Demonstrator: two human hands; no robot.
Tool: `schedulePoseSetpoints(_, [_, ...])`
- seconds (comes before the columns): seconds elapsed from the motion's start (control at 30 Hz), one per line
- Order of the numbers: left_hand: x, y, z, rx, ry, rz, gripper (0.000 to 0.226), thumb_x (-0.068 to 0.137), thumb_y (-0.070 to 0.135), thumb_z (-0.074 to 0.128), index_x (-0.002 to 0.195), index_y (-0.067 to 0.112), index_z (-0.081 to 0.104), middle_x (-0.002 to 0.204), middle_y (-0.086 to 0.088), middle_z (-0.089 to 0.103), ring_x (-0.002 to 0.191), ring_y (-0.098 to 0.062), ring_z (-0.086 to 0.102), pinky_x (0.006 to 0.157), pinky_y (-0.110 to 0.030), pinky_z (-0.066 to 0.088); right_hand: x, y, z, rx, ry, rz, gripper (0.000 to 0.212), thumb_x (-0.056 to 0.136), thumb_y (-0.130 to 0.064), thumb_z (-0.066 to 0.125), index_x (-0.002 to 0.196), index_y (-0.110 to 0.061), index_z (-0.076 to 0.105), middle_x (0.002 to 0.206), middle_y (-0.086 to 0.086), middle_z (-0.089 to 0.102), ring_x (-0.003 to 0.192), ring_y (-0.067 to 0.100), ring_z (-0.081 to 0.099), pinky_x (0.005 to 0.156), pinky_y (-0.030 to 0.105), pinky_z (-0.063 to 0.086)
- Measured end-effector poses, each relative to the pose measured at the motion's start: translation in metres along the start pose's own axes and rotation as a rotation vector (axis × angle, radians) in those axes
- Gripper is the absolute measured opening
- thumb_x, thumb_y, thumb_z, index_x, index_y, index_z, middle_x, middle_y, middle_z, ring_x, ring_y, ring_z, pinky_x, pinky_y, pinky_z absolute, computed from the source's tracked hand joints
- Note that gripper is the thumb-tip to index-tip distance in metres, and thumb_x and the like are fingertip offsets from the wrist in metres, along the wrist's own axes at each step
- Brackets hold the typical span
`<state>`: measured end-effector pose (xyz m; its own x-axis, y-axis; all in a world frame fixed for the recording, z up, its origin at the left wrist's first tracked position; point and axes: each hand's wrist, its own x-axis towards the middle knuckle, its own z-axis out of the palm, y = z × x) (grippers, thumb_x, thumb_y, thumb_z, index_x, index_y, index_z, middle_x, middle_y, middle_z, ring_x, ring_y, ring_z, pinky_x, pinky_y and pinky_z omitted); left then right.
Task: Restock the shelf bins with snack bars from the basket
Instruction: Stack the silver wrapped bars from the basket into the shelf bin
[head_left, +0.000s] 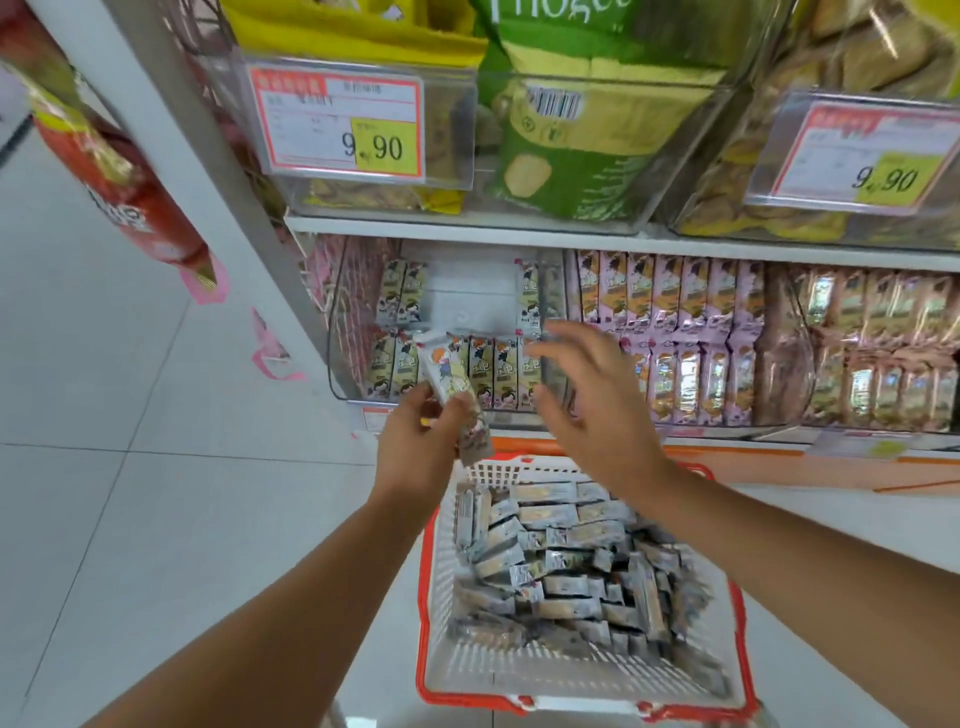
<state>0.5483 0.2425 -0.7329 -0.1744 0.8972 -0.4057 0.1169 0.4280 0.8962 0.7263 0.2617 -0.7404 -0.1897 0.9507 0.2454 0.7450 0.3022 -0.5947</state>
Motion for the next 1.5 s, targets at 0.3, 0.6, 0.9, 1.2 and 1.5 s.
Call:
schedulePoseSetpoints(0.3, [0.074, 0.025, 0.031, 0.514, -0.088, 0.000, 0.027, 0.098, 0.027, 0.048, 0.087, 0.006, 0.060, 0.074, -0.011, 0.056, 0.069, -0.029, 0.054, 0.064, -0.031, 0.044, 0.023, 0.041, 0.010, -0.407, -0.268, 0.108, 0.070, 0.096, -0.022, 0.049, 0.155, -0.011, 0.014, 0.163, 0.008, 0.002, 0.146, 0.028, 0.020, 0.115, 0.043, 0.026])
schedulePoseSetpoints(0.6, [0.115, 0.005, 0.022, 0.676, 0.004, 0.075, 0.026, 0.096, 0.029, 0.057, 0.093, 0.005, 0.066, 0.096, -0.020, 0.069, 0.090, -0.035, 0.064, 0.077, -0.037, 0.049, 0.018, -0.001, 0.053, -0.489, -0.465, -0.043, 0.069, 0.100, -0.043, 0.033, 0.152, 0.001, 0.020, 0.158, 0.023, 0.017, 0.145, 0.034, 0.026, 0.120, 0.041, 0.014])
schedulePoseSetpoints(0.9, [0.141, 0.000, 0.011, 0.563, 0.001, 0.087, 0.029, 0.093, 0.020, 0.064, 0.114, 0.000, 0.067, 0.109, -0.017, 0.068, 0.105, -0.032, 0.063, 0.090, -0.035, 0.048, 0.034, 0.001, 0.081, -0.627, -0.702, 0.169, 0.095, 0.080, -0.083, 0.034, 0.147, -0.016, 0.033, 0.153, 0.018, 0.028, 0.141, 0.035, 0.028, 0.107, 0.048, 0.038])
schedulePoseSetpoints(1.2, [0.178, 0.004, 0.038, 0.581, -0.028, 0.120, 0.036, 0.094, 0.027, 0.063, 0.120, 0.003, 0.063, 0.119, -0.015, 0.066, 0.106, -0.034, 0.063, 0.089, -0.035, 0.051, 0.027, 0.004, 0.087, -0.613, -0.483, 0.123, 0.076, 0.091, -0.074, 0.026, 0.129, -0.014, 0.055, 0.137, 0.016, 0.049, 0.128, 0.031, 0.045, 0.083, 0.039, 0.052])
schedulePoseSetpoints(1.5, [0.199, -0.005, 0.038, 0.647, -0.241, 0.199, 0.025, 0.101, 0.013, 0.045, 0.085, 0.031, 0.053, 0.084, 0.007, 0.053, 0.093, -0.022, 0.051, 0.077, -0.028, 0.044, 0.039, 0.002, 0.073, -0.332, -0.739, 0.250, 0.082, 0.093, -0.067, 0.027, 0.155, -0.025, -0.007, 0.163, 0.010, -0.009, 0.150, 0.026, -0.006, 0.121, 0.044, 0.005])
